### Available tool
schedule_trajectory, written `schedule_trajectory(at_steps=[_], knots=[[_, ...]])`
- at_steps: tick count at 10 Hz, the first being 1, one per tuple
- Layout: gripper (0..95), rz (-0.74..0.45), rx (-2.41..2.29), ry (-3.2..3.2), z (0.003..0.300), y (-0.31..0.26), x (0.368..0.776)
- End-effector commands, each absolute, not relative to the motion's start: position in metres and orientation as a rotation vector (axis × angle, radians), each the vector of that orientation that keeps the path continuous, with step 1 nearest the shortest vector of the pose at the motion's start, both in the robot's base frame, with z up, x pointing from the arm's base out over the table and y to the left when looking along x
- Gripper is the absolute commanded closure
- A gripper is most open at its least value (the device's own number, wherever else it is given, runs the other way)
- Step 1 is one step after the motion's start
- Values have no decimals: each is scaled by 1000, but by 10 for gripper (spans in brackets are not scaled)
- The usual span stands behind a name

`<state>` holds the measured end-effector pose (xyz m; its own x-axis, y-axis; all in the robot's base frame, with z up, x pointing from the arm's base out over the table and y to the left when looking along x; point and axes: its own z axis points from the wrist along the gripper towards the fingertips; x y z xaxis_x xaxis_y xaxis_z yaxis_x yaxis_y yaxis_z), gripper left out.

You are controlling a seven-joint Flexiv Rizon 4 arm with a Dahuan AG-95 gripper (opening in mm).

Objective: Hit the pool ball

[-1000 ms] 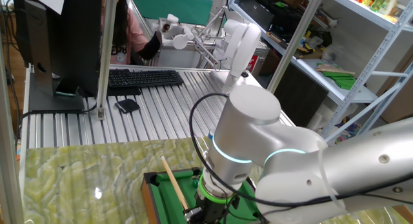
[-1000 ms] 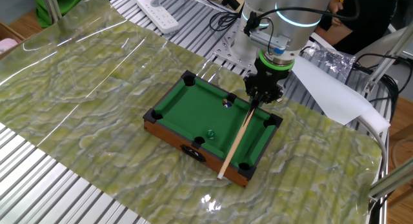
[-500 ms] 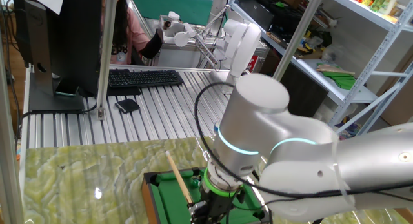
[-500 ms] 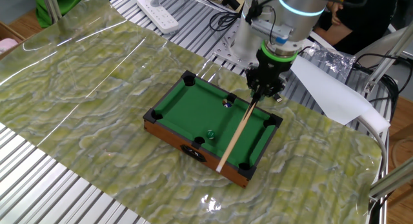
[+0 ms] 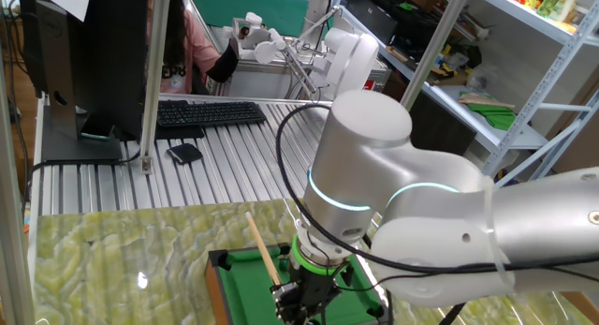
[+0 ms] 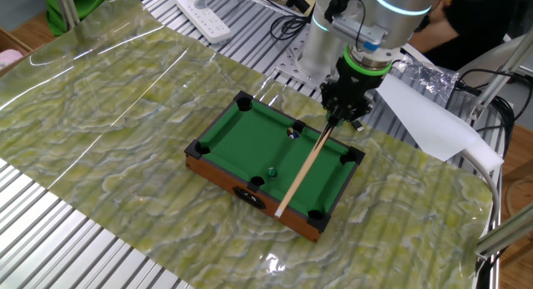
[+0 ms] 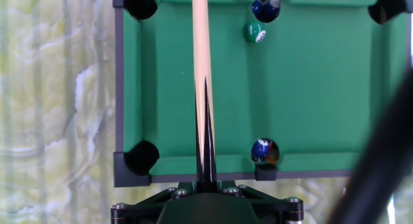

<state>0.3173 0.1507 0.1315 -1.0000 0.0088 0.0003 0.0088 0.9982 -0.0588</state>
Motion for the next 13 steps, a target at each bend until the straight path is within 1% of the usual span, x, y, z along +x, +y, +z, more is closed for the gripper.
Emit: schedule_trajectory(at_steps=[1, 5, 13], knots=[[950, 94, -25, -3138, 137, 150, 316], [950, 99, -38, -3134, 147, 152, 315], [950, 129, -164, -3084, 175, 186, 297]])
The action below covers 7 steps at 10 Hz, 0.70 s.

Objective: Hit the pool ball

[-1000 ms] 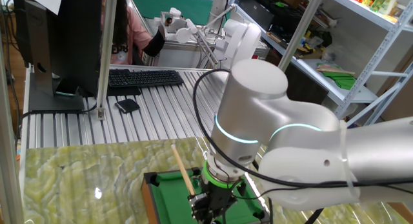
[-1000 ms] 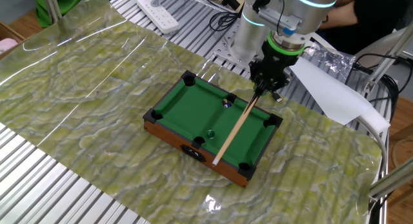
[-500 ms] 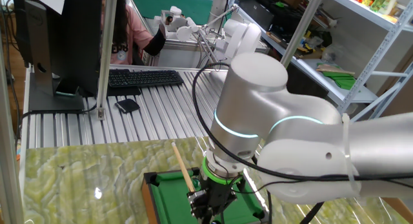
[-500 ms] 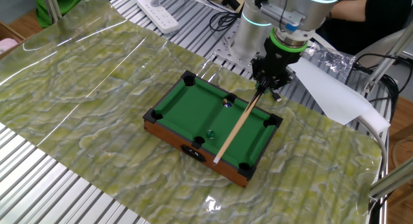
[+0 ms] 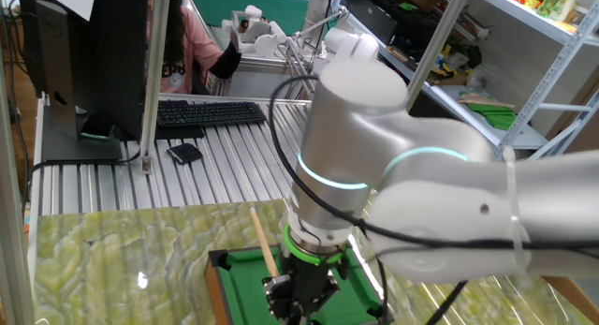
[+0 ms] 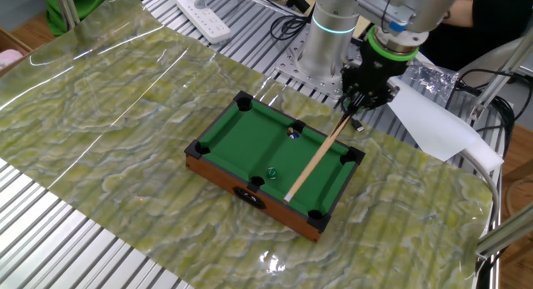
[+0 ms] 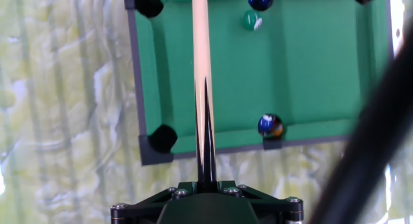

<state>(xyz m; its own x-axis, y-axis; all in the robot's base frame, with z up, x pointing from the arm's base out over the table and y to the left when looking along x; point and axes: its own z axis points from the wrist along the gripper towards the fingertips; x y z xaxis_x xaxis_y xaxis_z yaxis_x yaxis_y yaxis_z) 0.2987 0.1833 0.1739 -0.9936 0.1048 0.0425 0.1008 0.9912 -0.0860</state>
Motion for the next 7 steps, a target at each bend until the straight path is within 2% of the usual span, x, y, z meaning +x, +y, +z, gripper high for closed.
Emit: schedule_trajectory(at_steps=[1, 7], knots=[[950, 131, -169, -3081, 178, 187, 296], [950, 136, -295, -3025, 199, 180, 300]])
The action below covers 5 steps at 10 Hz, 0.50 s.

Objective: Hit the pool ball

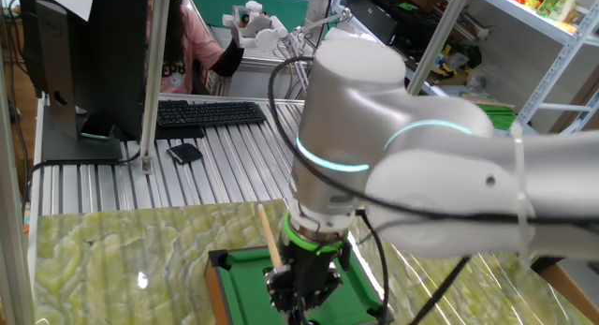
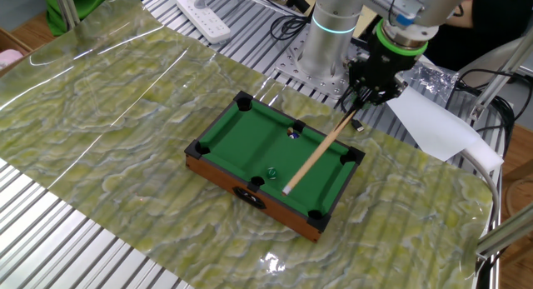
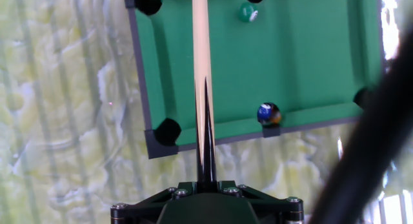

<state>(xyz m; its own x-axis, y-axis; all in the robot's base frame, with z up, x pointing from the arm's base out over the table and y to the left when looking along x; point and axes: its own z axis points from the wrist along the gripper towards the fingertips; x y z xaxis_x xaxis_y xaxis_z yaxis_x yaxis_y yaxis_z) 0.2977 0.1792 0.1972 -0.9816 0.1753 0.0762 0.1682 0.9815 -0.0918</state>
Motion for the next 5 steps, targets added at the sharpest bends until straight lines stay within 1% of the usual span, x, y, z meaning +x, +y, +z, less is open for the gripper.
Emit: schedule_trajectory(at_steps=[1, 5], knots=[[950, 137, -320, -3014, 201, 180, 300], [950, 128, -396, -2965, 213, 185, 297]])
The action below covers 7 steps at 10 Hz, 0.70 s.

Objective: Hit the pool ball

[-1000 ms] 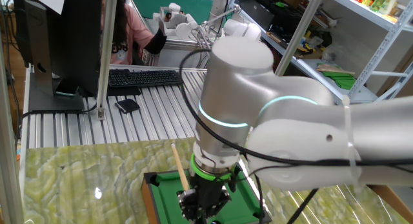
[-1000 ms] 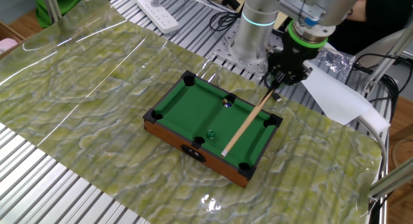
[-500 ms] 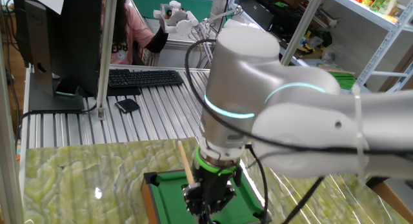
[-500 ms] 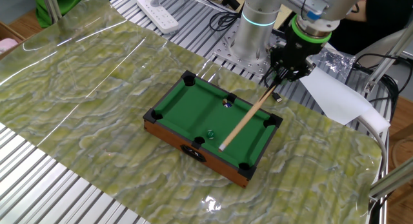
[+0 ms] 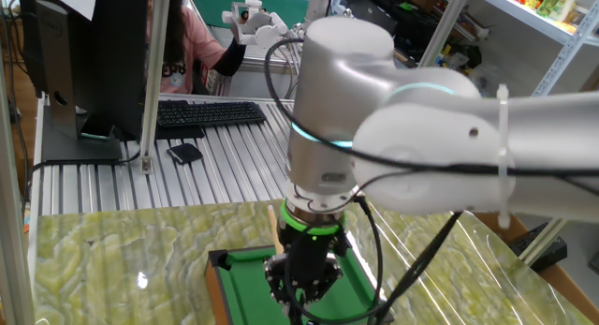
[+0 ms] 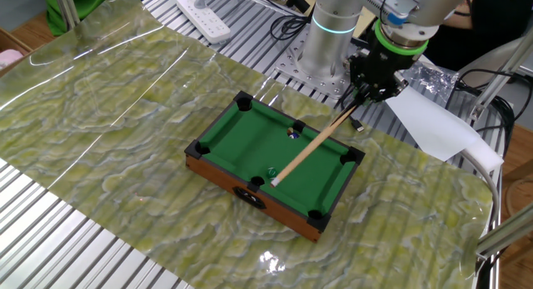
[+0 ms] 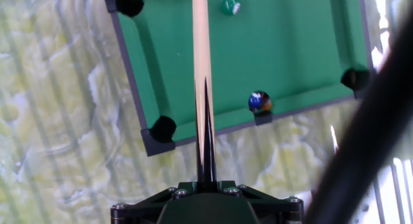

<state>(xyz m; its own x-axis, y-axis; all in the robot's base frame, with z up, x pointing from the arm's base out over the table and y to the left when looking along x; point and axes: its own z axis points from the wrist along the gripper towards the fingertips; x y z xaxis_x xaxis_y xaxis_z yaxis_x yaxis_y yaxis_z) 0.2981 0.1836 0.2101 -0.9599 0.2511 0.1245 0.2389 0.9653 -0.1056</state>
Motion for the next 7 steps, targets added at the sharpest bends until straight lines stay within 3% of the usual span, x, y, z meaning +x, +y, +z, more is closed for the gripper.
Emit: schedule_trajectory(at_steps=[1, 3, 7], knots=[[950, 103, -409, -2960, 214, 185, 297], [950, 39, -464, -2947, 214, 186, 297], [950, 45, -482, -2912, 214, 186, 297]])
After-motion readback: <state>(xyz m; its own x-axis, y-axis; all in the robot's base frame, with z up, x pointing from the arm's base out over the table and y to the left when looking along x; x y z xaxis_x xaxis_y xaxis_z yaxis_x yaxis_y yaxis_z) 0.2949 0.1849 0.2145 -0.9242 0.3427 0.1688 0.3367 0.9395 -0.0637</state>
